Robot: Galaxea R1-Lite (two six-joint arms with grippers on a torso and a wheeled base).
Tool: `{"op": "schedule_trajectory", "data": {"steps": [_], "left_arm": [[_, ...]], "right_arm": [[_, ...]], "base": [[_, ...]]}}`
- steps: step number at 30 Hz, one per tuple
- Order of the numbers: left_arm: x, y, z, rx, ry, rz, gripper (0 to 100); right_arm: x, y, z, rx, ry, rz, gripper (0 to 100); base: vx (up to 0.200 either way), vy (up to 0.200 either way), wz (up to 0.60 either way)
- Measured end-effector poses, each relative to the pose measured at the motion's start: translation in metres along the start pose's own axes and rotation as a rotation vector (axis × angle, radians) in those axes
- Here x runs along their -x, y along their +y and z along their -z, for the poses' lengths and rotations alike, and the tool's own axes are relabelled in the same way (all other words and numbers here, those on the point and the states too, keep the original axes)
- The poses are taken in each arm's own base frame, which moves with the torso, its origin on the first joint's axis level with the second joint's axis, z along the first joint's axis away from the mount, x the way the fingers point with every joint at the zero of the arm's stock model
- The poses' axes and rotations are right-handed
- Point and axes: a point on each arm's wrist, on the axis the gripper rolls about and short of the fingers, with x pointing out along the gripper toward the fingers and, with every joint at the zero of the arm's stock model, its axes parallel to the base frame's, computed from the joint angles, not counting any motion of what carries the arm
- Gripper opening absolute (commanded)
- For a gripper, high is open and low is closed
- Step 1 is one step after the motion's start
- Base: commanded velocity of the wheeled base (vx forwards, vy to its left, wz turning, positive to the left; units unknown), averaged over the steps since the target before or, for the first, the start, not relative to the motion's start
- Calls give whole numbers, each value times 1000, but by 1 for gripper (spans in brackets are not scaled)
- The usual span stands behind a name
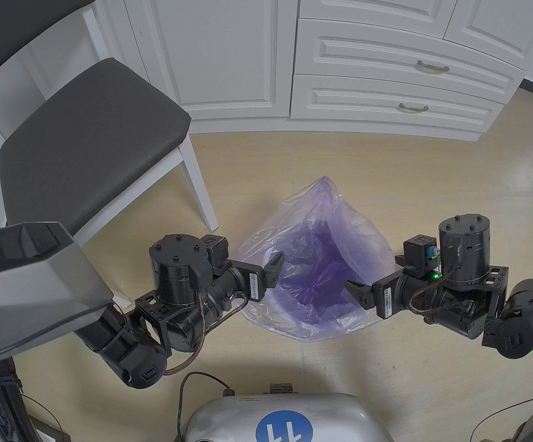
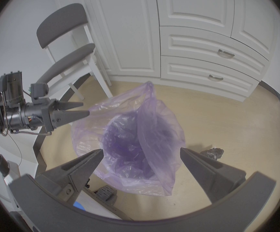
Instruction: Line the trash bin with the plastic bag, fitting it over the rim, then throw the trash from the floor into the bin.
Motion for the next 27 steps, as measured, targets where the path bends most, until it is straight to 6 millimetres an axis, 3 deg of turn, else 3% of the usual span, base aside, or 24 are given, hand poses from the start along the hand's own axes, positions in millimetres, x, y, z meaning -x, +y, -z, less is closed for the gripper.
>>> {"op": "schedule_trajectory", "data": {"steps": [5,22,27], "left_arm": [[-2,1,2,-1,4,-4,100],[-7,6,6,-3,11,-21,100],[-8,9,4,-1,5,-28,100]], "right_arm": [[-10,-9,5,6,26,35,100],[-48,-84,20,7,118,256,100],[-52,-96,20,-6,121,281,100]], "base": [[0,0,0],[0,0,0],[0,0,0]]}}
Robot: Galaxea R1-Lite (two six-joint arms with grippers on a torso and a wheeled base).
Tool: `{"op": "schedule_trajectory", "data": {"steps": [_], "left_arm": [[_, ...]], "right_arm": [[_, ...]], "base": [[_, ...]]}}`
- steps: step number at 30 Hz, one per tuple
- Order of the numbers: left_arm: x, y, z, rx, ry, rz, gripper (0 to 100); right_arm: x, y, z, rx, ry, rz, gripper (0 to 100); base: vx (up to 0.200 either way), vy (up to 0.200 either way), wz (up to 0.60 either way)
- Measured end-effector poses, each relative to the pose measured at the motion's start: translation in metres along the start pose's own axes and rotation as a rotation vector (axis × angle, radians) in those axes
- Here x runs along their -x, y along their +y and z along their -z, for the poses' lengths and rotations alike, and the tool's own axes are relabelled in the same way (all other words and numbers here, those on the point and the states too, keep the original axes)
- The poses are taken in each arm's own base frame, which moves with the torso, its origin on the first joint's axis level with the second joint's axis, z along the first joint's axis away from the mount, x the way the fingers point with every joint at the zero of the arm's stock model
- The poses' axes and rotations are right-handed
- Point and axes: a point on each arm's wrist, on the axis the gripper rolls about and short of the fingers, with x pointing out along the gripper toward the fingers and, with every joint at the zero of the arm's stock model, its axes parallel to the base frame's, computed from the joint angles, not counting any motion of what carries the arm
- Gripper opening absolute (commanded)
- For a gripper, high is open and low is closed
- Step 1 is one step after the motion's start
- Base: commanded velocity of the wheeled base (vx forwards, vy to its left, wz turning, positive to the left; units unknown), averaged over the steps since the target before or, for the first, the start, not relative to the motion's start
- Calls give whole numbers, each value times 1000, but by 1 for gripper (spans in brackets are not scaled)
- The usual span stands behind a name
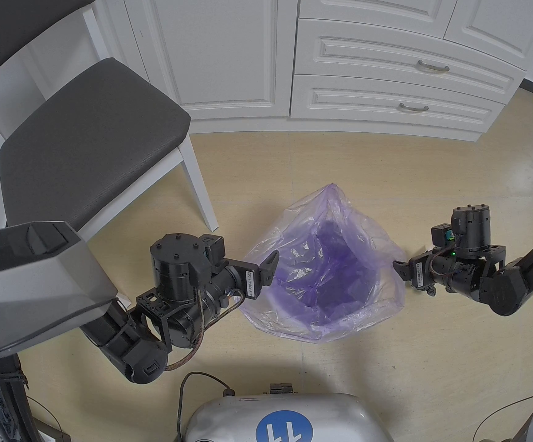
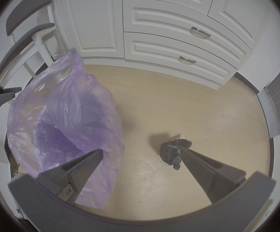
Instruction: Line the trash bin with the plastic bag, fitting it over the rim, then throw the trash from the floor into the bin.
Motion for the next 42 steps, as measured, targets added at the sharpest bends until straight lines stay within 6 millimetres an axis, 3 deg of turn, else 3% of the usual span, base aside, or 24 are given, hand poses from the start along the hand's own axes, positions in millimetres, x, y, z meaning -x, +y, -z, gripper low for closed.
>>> {"op": "schedule_trajectory", "data": {"steps": [6,22,35,42], "left_arm": [[0,1,0,0,-1,-2,100],[2,-8,6,-5,11,26,100],[0,-18,26,-75,11,47,100],[-13,-6,34,-79,22,9,100]], "right_arm": [[15,1,-9,-11,-43,-15,100],[68,40,-17,21,-125,-173,100],[41,61,9,85,-14,-146,100],[24,56,5,60,-26,-62,100]], "base": [[0,0,0],[0,0,0],[0,0,0],[0,0,0]]}}
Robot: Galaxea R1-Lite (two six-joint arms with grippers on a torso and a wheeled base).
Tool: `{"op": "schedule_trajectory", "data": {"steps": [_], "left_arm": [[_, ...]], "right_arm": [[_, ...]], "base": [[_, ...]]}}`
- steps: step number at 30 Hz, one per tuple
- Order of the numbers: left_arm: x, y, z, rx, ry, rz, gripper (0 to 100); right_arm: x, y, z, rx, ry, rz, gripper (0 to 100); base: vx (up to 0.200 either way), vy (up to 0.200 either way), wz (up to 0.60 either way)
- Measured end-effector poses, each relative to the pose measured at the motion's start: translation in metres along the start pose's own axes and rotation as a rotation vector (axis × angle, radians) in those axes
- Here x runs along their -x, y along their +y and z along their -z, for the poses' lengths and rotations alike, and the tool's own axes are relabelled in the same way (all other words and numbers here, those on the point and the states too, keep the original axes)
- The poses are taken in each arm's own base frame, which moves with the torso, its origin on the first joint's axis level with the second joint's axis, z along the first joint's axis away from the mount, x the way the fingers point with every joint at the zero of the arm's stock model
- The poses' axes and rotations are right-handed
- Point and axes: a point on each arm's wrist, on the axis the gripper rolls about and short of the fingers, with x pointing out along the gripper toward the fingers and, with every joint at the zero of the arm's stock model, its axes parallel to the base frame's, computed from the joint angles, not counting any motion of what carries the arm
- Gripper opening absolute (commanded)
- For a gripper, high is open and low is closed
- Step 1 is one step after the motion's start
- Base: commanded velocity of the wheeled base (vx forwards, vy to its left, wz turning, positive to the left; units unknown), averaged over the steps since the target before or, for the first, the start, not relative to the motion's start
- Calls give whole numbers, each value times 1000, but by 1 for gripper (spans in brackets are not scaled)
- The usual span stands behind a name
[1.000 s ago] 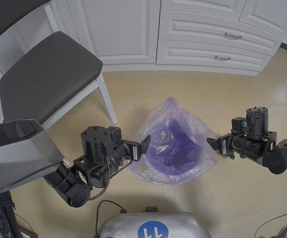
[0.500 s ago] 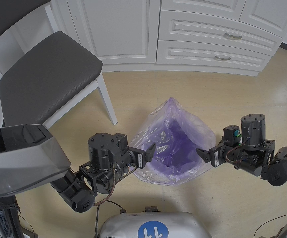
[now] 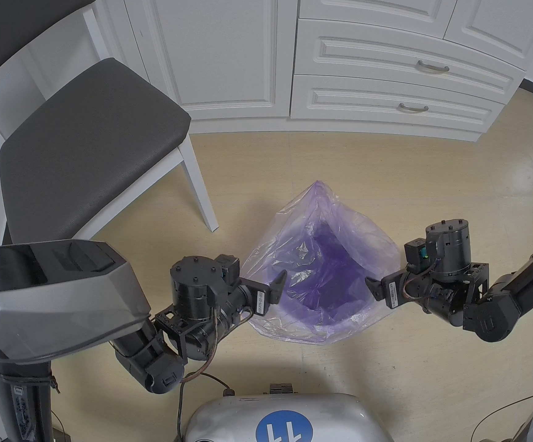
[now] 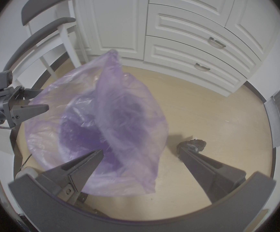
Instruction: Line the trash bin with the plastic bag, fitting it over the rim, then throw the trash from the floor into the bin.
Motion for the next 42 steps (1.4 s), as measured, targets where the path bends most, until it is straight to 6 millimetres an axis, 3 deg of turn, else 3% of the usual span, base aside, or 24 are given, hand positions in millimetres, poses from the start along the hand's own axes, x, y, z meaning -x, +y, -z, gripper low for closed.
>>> {"op": "schedule_trajectory", "data": {"steps": [10,19,27,35,42], "left_arm": [[-25,31,-1,74,-39,-82,100],[-39,35,-3,154,-77,-91,100],[-32,26,4,147,-46,-50,100],[-28,14,-12,148,-65,29,100],[-45,30,-23,152,-48,-2,100]], "right_arm": [[-34,-29,-11,-90,-96,124,100],[-64,-41,-21,-205,-191,169,100],[-80,-47,-25,-274,-216,183,100],[-94,-53,-21,-283,-203,204,100],[-98,-54,-17,-282,-192,209,100]], "base": [[0,0,0],[0,0,0],[0,0,0],[0,0,0],[0,0,0]]}}
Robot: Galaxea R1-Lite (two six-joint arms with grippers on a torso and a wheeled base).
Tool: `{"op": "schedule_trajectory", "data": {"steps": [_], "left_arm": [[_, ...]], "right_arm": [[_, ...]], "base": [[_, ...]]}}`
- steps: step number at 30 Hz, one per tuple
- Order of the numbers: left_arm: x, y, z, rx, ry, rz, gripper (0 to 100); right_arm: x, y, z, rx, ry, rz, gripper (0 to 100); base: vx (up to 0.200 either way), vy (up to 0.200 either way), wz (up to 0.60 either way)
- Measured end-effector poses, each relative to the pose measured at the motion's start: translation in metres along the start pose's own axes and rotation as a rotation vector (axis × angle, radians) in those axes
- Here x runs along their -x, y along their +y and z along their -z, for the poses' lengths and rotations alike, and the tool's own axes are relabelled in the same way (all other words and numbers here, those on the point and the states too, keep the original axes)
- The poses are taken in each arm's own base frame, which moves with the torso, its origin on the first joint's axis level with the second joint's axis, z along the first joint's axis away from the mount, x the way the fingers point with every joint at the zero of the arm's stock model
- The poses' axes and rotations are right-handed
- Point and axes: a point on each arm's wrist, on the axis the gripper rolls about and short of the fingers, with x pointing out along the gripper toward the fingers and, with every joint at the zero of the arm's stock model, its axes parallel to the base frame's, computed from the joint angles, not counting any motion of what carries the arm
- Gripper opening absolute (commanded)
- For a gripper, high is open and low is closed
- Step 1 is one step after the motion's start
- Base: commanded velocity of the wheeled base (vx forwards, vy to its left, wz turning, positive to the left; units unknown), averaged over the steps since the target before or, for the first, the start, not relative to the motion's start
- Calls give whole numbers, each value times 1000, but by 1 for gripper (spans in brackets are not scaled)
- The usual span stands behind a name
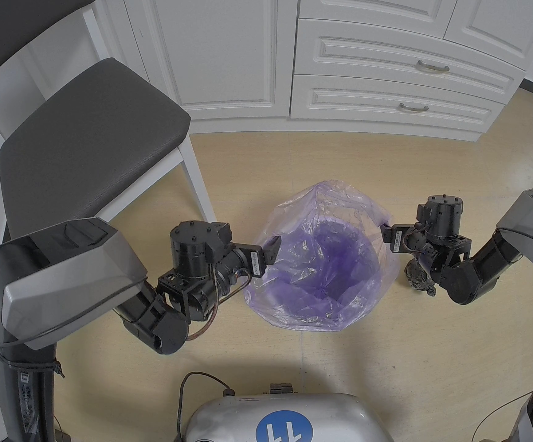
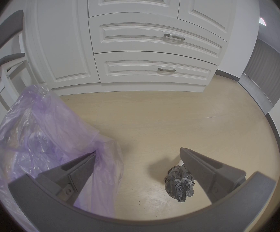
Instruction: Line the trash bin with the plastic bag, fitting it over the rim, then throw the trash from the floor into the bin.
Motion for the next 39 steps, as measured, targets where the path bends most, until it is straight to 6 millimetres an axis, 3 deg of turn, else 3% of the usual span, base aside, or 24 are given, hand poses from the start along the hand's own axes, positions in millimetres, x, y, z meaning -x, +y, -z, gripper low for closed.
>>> {"op": "schedule_trajectory", "data": {"steps": [8,20,39], "left_arm": [[-34,25,-7,11,-15,-55,100],[-70,49,10,55,43,-111,100],[-89,60,22,62,130,-126,100]], "right_arm": [[-5,-3,4,1,10,11,100],[-22,-13,25,27,111,41,100],[-46,-22,50,34,199,80,100]], "base": [[0,0,0],[0,0,0],[0,0,0]]}}
